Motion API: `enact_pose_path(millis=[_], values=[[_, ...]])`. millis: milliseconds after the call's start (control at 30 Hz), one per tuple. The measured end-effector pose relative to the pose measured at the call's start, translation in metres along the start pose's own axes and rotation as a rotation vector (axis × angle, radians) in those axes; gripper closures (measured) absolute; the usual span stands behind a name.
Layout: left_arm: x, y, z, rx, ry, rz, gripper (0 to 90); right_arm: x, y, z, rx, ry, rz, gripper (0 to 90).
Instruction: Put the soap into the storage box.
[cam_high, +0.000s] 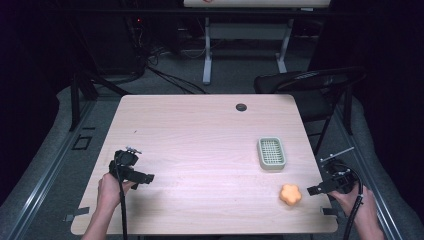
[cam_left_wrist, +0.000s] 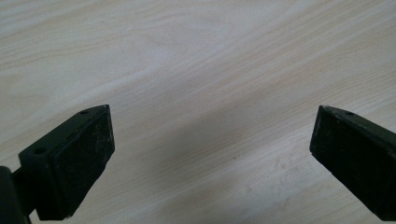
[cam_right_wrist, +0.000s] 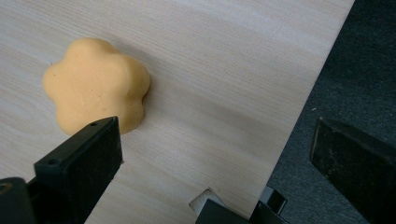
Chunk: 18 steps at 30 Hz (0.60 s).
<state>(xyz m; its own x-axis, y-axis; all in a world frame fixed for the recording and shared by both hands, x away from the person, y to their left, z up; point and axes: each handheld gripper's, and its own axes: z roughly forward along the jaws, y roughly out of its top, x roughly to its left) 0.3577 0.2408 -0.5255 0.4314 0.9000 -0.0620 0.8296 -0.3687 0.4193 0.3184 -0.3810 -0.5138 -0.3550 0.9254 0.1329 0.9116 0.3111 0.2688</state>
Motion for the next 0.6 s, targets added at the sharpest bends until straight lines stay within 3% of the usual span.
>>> enact_pose_path(millis=[600], values=[[-0.006, 0.006, 0.004, 0.014, -0.007, 0.032, 0.0, 0.017, 0.007, 0.000, 0.067, 0.004, -0.081, 0.7]])
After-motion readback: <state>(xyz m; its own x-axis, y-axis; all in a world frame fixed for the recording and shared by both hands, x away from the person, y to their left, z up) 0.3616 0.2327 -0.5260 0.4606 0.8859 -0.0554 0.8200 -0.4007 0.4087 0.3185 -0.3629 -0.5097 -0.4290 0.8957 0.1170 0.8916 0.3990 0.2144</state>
